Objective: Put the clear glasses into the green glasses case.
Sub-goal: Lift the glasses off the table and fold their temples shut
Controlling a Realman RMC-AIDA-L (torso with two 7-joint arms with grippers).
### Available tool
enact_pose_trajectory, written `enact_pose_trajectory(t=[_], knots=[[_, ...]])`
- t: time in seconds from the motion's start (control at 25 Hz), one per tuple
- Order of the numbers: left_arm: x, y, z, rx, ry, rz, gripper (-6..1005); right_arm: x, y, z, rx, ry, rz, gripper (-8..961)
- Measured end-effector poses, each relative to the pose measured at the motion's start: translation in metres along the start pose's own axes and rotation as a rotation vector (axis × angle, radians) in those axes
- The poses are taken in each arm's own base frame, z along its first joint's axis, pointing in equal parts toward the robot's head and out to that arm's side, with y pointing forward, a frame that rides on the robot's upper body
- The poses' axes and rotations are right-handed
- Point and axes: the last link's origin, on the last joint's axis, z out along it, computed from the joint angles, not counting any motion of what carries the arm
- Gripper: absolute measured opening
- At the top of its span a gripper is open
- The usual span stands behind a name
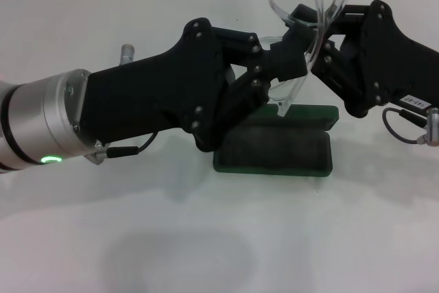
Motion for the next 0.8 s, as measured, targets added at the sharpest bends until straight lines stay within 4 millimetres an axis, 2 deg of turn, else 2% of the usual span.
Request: enact_pose_trajectory(t=[0.8], knots=[[-0.003,-0.007,-0.003,0.043,-0.005,-0.002,23,0.007,0.001,0.012,-0.036,0.03,0.015,110]])
